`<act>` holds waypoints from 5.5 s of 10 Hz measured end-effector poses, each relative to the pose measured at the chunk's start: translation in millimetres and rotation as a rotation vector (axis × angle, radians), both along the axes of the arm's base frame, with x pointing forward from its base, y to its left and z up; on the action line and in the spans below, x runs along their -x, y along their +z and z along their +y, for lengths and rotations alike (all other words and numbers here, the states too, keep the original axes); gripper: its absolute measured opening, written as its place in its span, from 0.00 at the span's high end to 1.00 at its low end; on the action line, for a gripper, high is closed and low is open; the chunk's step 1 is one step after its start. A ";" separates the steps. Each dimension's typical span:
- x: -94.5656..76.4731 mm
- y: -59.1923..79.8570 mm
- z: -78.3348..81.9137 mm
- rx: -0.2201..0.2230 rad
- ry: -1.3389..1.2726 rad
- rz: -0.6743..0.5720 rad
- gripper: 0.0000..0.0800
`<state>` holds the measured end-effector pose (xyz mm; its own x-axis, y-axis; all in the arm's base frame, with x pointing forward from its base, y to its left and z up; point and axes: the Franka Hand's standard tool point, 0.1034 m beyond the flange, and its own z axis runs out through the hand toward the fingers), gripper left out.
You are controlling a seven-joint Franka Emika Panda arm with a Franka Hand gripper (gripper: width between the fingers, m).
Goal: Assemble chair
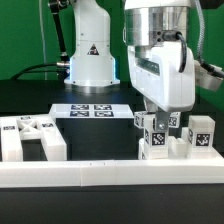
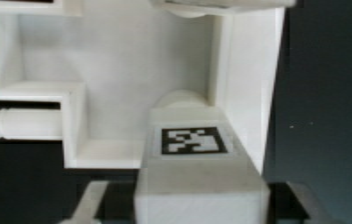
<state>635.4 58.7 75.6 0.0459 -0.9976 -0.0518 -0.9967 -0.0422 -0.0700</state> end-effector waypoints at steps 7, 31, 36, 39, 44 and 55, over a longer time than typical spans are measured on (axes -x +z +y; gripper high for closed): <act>-3.7 7.7 0.3 0.038 0.599 0.001 0.19; -4.3 4.8 -5.2 0.119 1.023 -0.009 0.64; -2.3 3.0 -4.5 0.066 0.450 0.003 0.64; -2.0 3.1 -3.0 0.048 0.247 0.012 0.64; -1.7 2.8 -3.1 0.043 0.272 0.011 0.43; -2.3 3.8 -0.4 0.129 1.330 -0.018 0.19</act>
Offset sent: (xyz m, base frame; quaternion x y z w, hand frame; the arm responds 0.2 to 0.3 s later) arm 0.0075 0.0021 0.0107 -0.0621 0.0243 -0.2914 0.9543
